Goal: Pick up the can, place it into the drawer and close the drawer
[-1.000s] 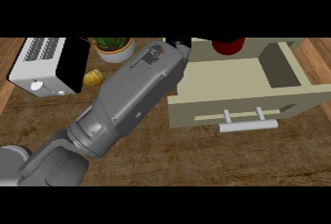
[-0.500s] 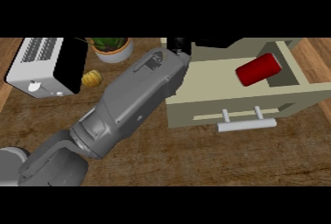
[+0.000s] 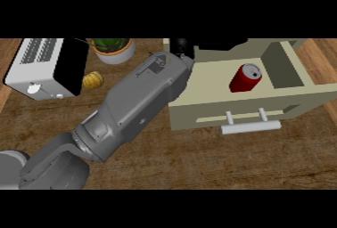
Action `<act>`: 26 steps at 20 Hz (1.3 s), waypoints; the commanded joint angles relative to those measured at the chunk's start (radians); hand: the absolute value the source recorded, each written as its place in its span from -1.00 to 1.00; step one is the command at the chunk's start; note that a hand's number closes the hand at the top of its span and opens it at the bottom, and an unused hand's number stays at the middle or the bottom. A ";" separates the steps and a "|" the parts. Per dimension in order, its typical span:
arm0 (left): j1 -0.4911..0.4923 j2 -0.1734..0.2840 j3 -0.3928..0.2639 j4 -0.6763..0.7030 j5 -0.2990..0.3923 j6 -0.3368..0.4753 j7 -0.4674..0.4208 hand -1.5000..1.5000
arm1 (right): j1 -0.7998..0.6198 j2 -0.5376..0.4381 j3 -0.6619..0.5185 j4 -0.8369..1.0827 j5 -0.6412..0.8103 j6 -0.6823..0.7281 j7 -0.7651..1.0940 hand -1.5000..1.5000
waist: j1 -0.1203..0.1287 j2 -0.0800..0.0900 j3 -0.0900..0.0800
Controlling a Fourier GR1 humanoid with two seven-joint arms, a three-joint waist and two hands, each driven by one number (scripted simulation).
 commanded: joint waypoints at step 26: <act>-0.066 0.000 0.020 -0.004 0.102 -0.008 -0.104 -1.00 | -0.341 -0.070 0.441 -0.029 1.021 -0.014 -0.261 -1.00 | 0.095 -0.008 -0.002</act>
